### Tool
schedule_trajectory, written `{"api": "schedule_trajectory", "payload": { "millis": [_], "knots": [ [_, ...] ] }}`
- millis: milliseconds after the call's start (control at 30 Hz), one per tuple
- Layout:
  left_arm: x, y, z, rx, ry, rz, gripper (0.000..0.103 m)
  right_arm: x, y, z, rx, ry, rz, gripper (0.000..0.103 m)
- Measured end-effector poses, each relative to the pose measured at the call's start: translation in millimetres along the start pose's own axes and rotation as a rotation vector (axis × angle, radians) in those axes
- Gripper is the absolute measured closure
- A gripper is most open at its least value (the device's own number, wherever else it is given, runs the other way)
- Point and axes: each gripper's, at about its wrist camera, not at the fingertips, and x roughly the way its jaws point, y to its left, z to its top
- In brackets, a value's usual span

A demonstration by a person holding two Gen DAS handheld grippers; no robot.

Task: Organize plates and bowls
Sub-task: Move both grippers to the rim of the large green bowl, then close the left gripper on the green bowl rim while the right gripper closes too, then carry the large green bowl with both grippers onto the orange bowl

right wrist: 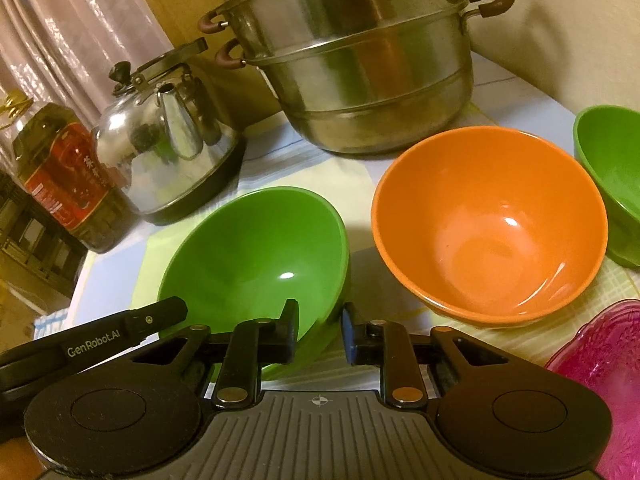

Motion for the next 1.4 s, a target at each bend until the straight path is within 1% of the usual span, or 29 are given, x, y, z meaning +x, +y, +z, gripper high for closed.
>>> {"api": "schedule_trajectory", "payload": {
  "millis": [167,300,533,700,800,1033,1200,1400],
  "knots": [
    [-13,-3,3,-0.002,-0.005,0.015,0.093,-8,6,2,-0.023,-0.013,0.008,0.081],
    [-28,-10,9,0.009,-0.031,0.014,0.093,-22,11,7,-0.027,-0.024,0.006,0.081],
    [-46,-31,21,0.027,-0.072,-0.019,0.093,-57,17,18,-0.055,-0.088,-0.017,0.081],
    [-51,-53,27,0.056,-0.089,-0.048,0.093,-78,10,27,-0.058,-0.13,-0.049,0.081],
    [-51,-67,27,0.075,-0.092,-0.063,0.093,-87,4,31,-0.054,-0.142,-0.07,0.081],
    [-39,-102,30,0.134,-0.092,-0.105,0.093,-97,-26,35,-0.017,-0.148,-0.105,0.081],
    [-23,-124,29,0.178,-0.077,-0.123,0.093,-100,-50,39,0.024,-0.15,-0.134,0.081],
    [-2,-141,30,0.193,-0.053,-0.138,0.093,-98,-70,45,0.063,-0.145,-0.166,0.081]
  ]
}}
